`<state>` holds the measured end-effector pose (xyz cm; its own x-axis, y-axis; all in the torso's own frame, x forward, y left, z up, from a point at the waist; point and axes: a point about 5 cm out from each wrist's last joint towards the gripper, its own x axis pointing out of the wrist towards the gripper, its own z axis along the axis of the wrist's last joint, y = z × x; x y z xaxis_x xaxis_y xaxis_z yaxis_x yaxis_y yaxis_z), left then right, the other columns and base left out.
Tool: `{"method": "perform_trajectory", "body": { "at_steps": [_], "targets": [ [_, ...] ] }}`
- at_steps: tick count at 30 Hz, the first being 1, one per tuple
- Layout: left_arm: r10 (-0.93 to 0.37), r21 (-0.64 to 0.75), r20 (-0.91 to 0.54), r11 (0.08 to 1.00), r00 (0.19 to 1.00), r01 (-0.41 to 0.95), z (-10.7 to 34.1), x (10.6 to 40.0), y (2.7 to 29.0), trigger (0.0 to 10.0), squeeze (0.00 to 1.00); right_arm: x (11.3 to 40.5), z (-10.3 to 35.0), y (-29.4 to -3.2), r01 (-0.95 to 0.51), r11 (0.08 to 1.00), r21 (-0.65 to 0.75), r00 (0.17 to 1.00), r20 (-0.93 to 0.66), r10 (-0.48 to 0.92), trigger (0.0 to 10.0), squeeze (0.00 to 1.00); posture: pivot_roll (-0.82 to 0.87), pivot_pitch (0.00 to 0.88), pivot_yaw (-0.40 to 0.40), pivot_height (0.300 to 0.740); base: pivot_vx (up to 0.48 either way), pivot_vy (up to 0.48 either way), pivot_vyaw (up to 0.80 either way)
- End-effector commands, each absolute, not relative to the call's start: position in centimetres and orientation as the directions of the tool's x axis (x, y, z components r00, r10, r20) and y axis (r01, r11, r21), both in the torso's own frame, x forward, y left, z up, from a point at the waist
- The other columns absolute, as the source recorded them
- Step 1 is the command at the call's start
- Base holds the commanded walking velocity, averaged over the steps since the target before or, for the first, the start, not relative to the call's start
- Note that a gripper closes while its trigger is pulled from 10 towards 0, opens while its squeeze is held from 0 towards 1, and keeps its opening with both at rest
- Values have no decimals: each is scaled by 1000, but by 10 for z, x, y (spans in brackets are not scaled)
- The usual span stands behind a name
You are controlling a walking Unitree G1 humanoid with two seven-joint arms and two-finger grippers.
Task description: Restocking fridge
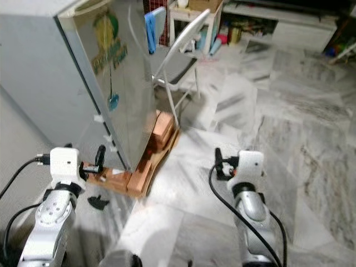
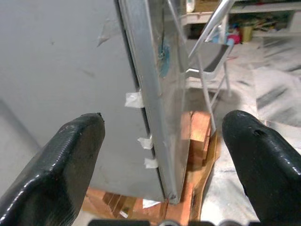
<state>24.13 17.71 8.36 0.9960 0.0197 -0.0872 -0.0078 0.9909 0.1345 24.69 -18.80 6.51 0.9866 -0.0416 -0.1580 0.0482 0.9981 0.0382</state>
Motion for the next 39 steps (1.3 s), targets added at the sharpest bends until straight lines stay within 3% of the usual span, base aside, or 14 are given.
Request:
{"method": "perform_trajectory", "body": {
  "at_steps": [1,8,22,34,39],
  "targets": [
    [18,145,-91,989,996,-5,83,241,181,10000,0,248,69,-184,33,998,47,989,-145,-26,10000,0,-16,29,-16,740,0,480,-613],
    [-42,148,-80,988,996,54,84,243,171,10000,0,249,70,-182,30,998,59,989,-147,-21,10000,0,-17,28,-13,740,0,401,-690],
    [-66,107,-87,991,994,75,83,242,163,10000,0,249,71,-181,18,999,50,990,-144,-10,10000,0,-16,34,-18,740,0,110,-756],
    [-76,115,-87,990,993,85,83,243,161,10000,0,249,71,-179,11,999,42,990,-142,-5,10000,0,-20,38,-16,740,22,436,0],
    [-94,119,-69,988,993,101,85,244,157,10000,0,250,72,-179,11,999,38,990,-138,-6,10000,0,-24,42,-16,740,54,0,0]
  ]
}}
